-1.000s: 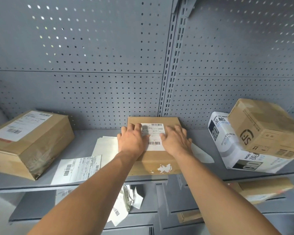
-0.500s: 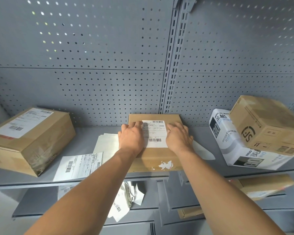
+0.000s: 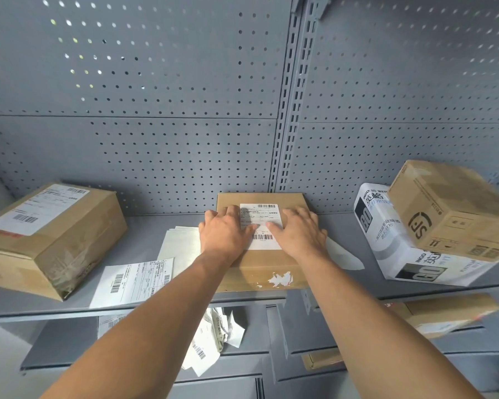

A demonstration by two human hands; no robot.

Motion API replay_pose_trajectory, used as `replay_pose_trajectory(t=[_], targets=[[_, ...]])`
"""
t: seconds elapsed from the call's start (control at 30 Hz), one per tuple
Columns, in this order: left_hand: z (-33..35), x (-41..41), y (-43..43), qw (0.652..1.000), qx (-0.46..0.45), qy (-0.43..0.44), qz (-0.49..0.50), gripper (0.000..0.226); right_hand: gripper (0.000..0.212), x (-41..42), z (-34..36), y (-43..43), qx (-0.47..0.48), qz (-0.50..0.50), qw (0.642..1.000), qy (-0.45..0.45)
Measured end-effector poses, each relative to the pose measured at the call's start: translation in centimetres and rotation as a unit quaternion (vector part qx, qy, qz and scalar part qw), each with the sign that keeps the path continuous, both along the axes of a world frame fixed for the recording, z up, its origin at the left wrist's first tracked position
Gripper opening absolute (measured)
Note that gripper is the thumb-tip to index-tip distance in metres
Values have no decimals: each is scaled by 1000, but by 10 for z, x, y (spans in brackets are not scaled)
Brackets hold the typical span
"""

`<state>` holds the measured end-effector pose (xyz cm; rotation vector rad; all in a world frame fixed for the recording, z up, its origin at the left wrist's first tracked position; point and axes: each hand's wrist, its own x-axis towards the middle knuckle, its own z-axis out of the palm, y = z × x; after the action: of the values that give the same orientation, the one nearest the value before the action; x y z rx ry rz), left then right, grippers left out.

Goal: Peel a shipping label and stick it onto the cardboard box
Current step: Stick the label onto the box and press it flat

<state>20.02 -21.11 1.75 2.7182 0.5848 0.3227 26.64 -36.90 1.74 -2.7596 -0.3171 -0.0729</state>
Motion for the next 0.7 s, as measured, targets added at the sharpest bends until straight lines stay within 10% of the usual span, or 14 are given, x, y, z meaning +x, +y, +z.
replay_pose_trajectory(t=[0.53, 0.7], targets=[[-9, 3, 8, 1000, -17, -11, -14, 37, 36, 11, 8, -3, -73, 30, 996, -33], [4, 12, 9, 999, 18, 24, -18, 45, 93, 22, 7, 7, -93, 23, 995, -16]])
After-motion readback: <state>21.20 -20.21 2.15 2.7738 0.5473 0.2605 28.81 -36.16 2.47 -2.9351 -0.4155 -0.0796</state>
